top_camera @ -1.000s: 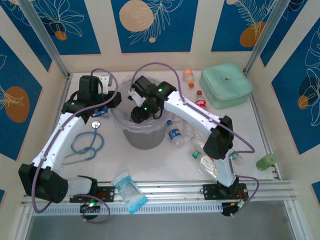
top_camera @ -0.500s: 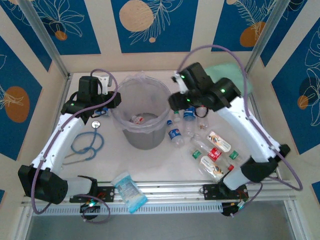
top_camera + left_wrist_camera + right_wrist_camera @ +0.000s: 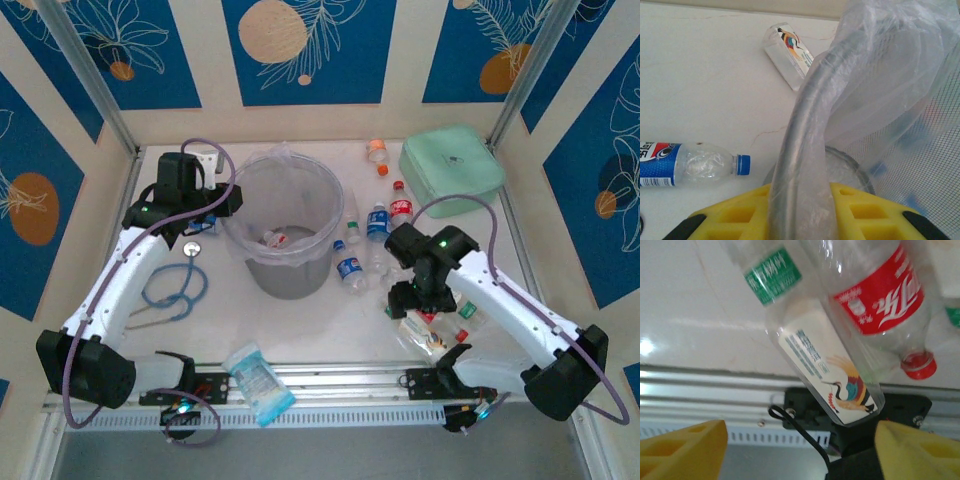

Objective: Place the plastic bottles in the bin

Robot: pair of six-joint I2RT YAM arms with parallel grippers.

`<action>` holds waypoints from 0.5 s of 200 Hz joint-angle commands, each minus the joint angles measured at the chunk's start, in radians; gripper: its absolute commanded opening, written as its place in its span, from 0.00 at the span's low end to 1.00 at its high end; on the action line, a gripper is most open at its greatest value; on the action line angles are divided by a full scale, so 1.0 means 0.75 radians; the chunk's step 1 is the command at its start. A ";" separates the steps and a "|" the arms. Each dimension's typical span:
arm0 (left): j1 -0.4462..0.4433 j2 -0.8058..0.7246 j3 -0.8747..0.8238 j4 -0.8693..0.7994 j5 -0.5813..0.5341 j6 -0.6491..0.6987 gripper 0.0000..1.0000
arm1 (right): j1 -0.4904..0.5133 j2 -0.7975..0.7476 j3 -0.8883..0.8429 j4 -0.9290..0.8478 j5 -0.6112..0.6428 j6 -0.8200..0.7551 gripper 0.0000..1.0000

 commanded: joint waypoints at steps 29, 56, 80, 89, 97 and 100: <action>0.010 -0.031 -0.029 0.005 0.020 -0.012 0.29 | 0.001 0.090 -0.182 0.184 -0.093 0.028 0.89; 0.012 -0.028 -0.027 0.002 0.020 -0.006 0.29 | -0.034 0.156 -0.218 0.242 -0.103 0.039 0.92; 0.012 -0.032 -0.029 0.004 0.018 -0.002 0.29 | -0.089 0.192 -0.231 0.268 -0.101 0.048 0.96; 0.014 -0.031 -0.027 0.005 0.021 -0.003 0.29 | -0.100 0.209 -0.232 0.272 -0.103 0.047 0.97; 0.014 -0.028 -0.027 0.004 0.026 -0.005 0.29 | -0.107 0.227 -0.237 0.284 -0.107 0.048 0.97; 0.015 -0.028 -0.026 0.006 0.027 -0.006 0.29 | -0.109 0.235 -0.240 0.290 -0.107 0.048 0.97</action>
